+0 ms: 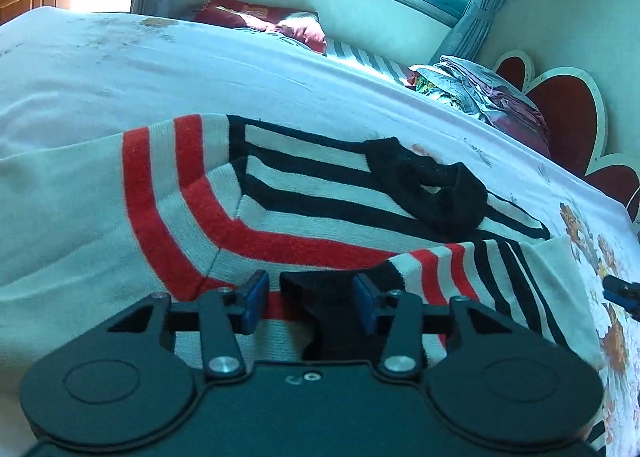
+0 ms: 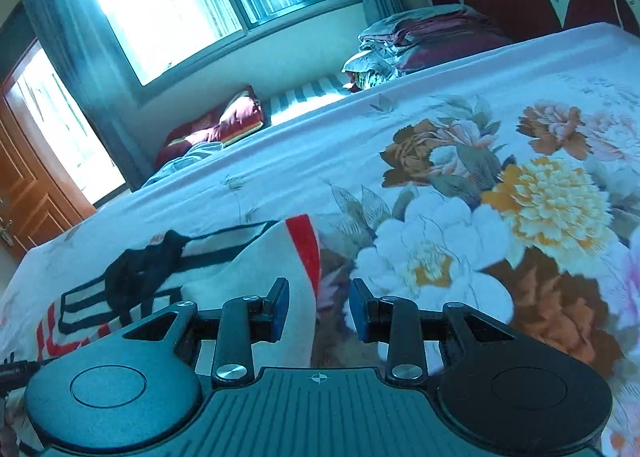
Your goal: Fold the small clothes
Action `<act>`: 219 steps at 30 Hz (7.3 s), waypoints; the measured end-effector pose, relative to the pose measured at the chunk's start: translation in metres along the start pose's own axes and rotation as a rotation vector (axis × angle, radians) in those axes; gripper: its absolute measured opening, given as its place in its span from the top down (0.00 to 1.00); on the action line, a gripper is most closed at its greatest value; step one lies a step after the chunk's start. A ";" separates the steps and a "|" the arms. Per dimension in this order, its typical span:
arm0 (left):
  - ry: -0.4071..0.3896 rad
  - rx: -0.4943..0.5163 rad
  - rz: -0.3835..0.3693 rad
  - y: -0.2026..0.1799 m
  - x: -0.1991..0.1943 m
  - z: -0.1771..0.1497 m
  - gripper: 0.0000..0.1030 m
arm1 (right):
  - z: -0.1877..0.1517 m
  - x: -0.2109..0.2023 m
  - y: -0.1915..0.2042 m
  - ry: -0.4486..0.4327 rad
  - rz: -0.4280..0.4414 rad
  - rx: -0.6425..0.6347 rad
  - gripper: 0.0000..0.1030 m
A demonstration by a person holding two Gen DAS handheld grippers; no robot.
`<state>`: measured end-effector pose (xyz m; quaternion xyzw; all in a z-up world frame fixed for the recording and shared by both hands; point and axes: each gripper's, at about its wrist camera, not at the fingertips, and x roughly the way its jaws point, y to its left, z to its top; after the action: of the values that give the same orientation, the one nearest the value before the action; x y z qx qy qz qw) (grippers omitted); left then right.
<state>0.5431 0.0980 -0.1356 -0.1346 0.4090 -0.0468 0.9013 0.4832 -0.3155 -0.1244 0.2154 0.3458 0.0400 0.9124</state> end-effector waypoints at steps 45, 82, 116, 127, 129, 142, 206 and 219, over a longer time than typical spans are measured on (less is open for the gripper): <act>-0.107 0.344 0.007 -0.156 0.036 -0.009 0.50 | 0.017 0.066 0.035 0.087 -0.062 -0.431 0.94; -0.038 0.348 0.052 -0.070 -0.017 -0.056 0.51 | -0.100 -0.027 0.073 0.130 -0.140 -0.385 0.94; -0.123 0.181 0.198 0.041 -0.072 -0.038 0.40 | -0.097 -0.014 0.150 0.083 -0.118 -0.314 0.94; -0.207 -0.353 0.364 0.227 -0.169 -0.067 0.45 | -0.098 -0.008 0.182 0.094 -0.073 -0.317 0.94; -0.247 -0.429 0.347 0.249 -0.177 -0.064 0.45 | -0.101 -0.007 0.187 0.103 -0.065 -0.320 0.94; -0.419 -0.815 0.194 0.327 -0.186 -0.074 0.84 | -0.099 -0.020 0.173 0.076 -0.152 -0.223 0.94; -0.097 0.334 0.202 0.045 -0.058 -0.040 0.74 | -0.068 0.037 0.122 0.169 0.083 -0.119 0.68; -0.060 0.350 0.169 0.051 -0.056 -0.043 0.81 | -0.095 0.015 0.128 0.159 0.040 -0.186 0.92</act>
<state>0.4727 0.1487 -0.1362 0.0577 0.3776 -0.0376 0.9234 0.4426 -0.1616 -0.1431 0.1326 0.4077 0.1070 0.8971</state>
